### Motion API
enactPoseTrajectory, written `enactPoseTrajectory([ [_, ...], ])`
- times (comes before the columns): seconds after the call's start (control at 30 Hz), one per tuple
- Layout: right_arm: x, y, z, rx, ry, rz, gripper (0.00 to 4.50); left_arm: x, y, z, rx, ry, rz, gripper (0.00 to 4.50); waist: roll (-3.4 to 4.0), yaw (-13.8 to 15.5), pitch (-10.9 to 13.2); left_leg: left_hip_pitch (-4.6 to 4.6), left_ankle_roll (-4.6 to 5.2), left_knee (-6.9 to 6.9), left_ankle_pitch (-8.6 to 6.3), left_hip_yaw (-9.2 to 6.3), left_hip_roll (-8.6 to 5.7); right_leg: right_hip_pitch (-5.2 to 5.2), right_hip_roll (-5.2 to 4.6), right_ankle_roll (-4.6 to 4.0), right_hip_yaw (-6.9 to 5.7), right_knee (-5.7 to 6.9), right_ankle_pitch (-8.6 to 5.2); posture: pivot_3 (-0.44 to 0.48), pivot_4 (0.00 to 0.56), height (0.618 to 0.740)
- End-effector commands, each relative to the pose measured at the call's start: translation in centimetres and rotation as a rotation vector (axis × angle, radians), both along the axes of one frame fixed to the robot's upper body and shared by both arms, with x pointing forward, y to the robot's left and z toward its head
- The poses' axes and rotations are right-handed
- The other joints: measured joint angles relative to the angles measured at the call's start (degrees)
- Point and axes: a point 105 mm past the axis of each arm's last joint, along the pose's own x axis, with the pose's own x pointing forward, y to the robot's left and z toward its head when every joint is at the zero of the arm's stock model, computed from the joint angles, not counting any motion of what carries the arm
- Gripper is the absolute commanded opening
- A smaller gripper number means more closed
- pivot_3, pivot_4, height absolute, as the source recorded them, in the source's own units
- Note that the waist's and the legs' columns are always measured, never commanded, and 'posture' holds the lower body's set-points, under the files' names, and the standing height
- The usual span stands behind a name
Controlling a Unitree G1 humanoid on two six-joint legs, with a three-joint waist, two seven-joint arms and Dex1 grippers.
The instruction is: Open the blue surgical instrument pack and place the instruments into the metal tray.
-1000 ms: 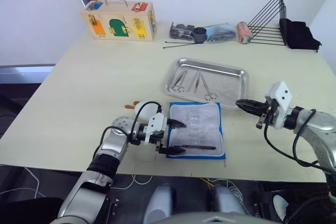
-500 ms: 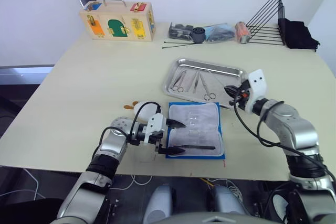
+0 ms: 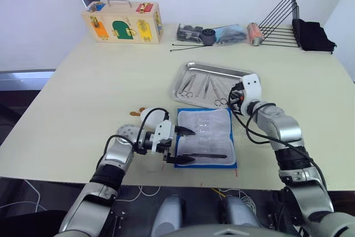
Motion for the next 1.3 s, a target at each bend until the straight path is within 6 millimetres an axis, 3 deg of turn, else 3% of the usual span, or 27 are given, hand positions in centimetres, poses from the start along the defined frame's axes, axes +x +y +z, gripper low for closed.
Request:
enactPoseTrajectory([
  [0.03,0.7,0.3,0.8,-0.004,-0.038,-0.004,0.03,-2.3,0.8,-4.9,0.119,0.193,0.041,4.5,0.0,-0.09,0.0,0.0,0.0,0.0,0.0,-0.01,0.0,0.0,0.0,0.0,0.0,0.0,0.0,0.0,0.15,0.74],
  [0.37,1.1,0.5,-0.2,-0.005,-0.005,0.014,0.03,-2.3,1.1,-5.1,0.119,0.192,0.065,4.5,0.07,-0.66,-0.01,0.02,0.01,0.0,0.0,-0.02,-0.02,0.02,-0.02,0.01,0.01,0.0,0.0,0.0,0.15,0.74],
  [0.4,1.0,0.6,-0.2,-0.004,-0.005,0.02,0.6,-2.3,1.2,-5.1,0.119,0.191,0.066,4.5,0.08,-0.66,-0.02,0.02,0.01,0.0,0.0,-0.02,-0.02,0.02,-0.02,0.01,0.01,0.0,0.0,0.0,0.15,0.74],
  [0.43,1.0,0.7,-0.1,-0.003,-0.006,0.025,0.73,-2.2,1.2,-5.1,0.12,0.19,0.068,4.5,0.08,-0.67,-0.02,0.02,0.0,0.0,0.0,-0.02,-0.02,0.02,-0.02,0.02,0.01,0.0,0.01,0.0,0.15,0.74],
  [0.7,1.1,0.3,2.3,0.01,-0.108,0.059,3.79,-2.1,1.3,-5.2,0.119,0.188,0.077,4.5,0.12,-0.69,0.0,0.01,0.01,0.0,0.0,-0.02,-0.02,0.02,-0.02,0.02,0.01,0.0,0.01,0.0,0.15,0.74],
  [0.8,0.7,0.4,3.7,0.024,-0.173,0.119,4.41,-2.1,1.4,-5.2,0.12,0.187,0.079,4.5,0.16,-0.69,0.03,0.01,0.01,0.0,0.0,-0.02,-0.02,0.02,-0.02,0.03,0.01,-0.01,0.0,0.0,0.15,0.74],
  [0.93,-0.9,0.7,5.4,0.046,-0.291,0.26,4.41,-2.2,1.5,-5.2,0.124,0.187,0.077,4.5,0.2,-0.68,0.05,0.0,0.01,-0.01,0.0,-0.04,-0.02,0.01,-0.02,0.21,0.0,-0.01,-0.11,0.0,0.15,0.74],
  [1.07,-2.8,0.2,5.7,0.027,-0.35,0.373,4.41,-2.2,1.6,-5.1,0.125,0.187,0.074,4.5,0.2,-0.71,0.06,-0.01,0.01,-0.03,0.0,-0.07,-0.03,0.02,-0.02,0.26,-0.01,-0.03,-0.14,0.0,0.15,0.74],
  [1.3,-9.0,-0.9,4.8,0.001,-0.378,0.658,4.41,-2.4,1.7,-5.0,0.133,0.192,0.051,4.5,0.16,-0.69,0.09,0.0,0.01,-0.06,0.0,-0.08,-0.03,0.02,-0.01,0.19,0.0,-0.05,-0.19,0.0,0.15,0.74],
])
